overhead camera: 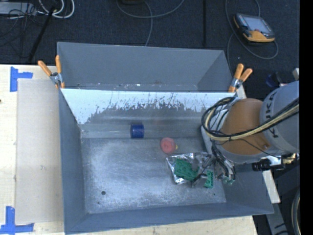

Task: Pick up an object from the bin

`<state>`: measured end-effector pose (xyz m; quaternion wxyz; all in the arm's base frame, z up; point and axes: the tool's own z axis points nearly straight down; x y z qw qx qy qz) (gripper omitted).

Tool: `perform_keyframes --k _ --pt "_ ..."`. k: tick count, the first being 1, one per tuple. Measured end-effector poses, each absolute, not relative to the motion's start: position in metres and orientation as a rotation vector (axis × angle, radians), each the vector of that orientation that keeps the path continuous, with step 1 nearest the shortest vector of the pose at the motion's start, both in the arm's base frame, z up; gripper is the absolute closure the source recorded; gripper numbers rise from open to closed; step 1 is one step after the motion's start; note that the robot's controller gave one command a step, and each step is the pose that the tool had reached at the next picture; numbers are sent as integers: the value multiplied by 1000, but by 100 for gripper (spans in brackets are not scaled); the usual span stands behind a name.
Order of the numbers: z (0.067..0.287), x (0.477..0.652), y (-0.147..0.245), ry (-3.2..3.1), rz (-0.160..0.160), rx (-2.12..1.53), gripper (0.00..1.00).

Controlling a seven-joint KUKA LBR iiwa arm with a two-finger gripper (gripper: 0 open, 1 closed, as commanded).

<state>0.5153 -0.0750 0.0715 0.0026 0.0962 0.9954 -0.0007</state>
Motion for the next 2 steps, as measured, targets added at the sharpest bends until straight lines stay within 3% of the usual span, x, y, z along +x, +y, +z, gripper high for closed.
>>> perform_keyframes --k 1,2 --pt "199 529 -67 3118 1 319 100" --pt "257 519 -8 3124 1 -291 100"
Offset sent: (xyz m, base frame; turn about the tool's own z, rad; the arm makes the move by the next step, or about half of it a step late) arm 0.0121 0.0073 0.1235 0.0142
